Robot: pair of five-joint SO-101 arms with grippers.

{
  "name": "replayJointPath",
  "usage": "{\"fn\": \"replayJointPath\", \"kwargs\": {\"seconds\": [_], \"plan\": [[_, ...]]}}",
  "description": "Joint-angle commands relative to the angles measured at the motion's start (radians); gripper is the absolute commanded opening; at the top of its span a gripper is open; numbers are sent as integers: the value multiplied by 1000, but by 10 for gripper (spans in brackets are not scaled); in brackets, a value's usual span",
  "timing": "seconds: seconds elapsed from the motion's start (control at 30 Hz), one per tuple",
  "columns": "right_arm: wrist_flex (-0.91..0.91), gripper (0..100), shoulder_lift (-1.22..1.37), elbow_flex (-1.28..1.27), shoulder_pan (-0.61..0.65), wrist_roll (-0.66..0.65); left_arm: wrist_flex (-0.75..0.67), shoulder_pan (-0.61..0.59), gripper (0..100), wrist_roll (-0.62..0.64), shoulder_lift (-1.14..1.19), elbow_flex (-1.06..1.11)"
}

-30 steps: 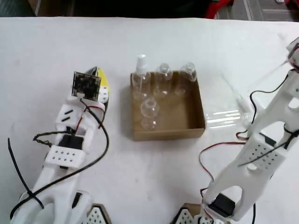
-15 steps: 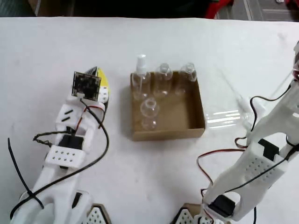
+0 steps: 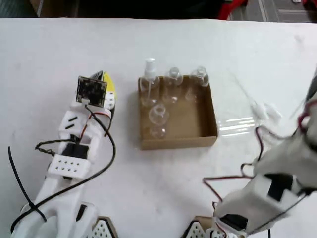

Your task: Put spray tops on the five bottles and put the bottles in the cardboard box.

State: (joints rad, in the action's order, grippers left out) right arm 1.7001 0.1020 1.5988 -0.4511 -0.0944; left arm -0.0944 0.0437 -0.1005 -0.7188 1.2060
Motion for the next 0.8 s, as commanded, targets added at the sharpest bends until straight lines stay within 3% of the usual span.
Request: {"fn": "replayJointPath", "kwargs": {"seconds": [0.0,0.2,0.33,0.63,0.77], "plan": [[27,15,-163,-120,90,-58,-25,2,24,-11,-2,-3],[18,17,-504,-606,328,-158,-25,2,24,-11,-2,-3],[-116,18,-671,-902,483,-222,-26,2,24,-11,-2,-3],[-596,16,-783,-1456,510,-215,-28,1,24,-11,-2,-3],[-941,16,-786,-1694,535,-219,-29,1,24,-11,-2,-3]]}}
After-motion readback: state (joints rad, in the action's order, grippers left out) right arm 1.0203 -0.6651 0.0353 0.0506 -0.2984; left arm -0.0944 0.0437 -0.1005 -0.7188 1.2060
